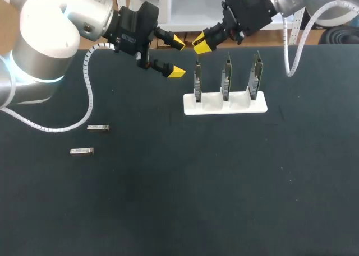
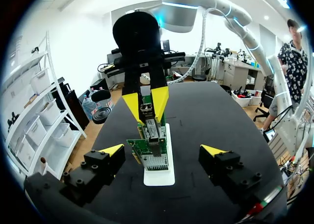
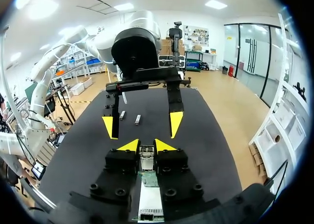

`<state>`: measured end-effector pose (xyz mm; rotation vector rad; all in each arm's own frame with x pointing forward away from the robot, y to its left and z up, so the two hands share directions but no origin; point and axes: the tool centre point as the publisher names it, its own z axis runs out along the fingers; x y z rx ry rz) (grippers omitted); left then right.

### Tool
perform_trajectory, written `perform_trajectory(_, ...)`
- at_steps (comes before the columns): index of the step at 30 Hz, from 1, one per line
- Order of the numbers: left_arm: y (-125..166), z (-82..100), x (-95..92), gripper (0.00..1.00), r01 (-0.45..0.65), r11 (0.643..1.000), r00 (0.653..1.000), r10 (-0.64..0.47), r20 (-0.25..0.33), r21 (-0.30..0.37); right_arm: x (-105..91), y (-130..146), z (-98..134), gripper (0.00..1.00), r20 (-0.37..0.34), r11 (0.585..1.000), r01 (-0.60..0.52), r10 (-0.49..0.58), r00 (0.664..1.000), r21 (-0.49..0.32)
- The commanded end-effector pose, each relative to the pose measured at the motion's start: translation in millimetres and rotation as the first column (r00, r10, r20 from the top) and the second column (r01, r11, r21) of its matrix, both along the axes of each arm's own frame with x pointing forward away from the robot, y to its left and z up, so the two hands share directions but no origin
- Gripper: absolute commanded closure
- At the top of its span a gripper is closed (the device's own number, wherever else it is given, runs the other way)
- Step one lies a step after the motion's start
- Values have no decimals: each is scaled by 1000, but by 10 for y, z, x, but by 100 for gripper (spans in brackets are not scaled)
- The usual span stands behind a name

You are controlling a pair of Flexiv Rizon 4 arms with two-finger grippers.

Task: Pick up the optical module with the left hand, and insert it into the network port with the right hand.

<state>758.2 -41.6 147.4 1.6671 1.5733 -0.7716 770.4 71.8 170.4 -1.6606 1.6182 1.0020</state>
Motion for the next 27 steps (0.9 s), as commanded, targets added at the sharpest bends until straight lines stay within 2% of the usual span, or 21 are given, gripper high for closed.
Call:
perform_trajectory(1, -3, 7, 9, 0, 1, 1000, 1000, -1, -3, 5, -2, -4, -3, 100, 1, 1000, 2, -2, 1000, 2)
perform_trajectory(27, -3, 7, 9, 0, 1, 1000, 1000, -1, -3, 5, 54, 56, -9, 100, -5, 1000, -9, 9, 1000, 3)
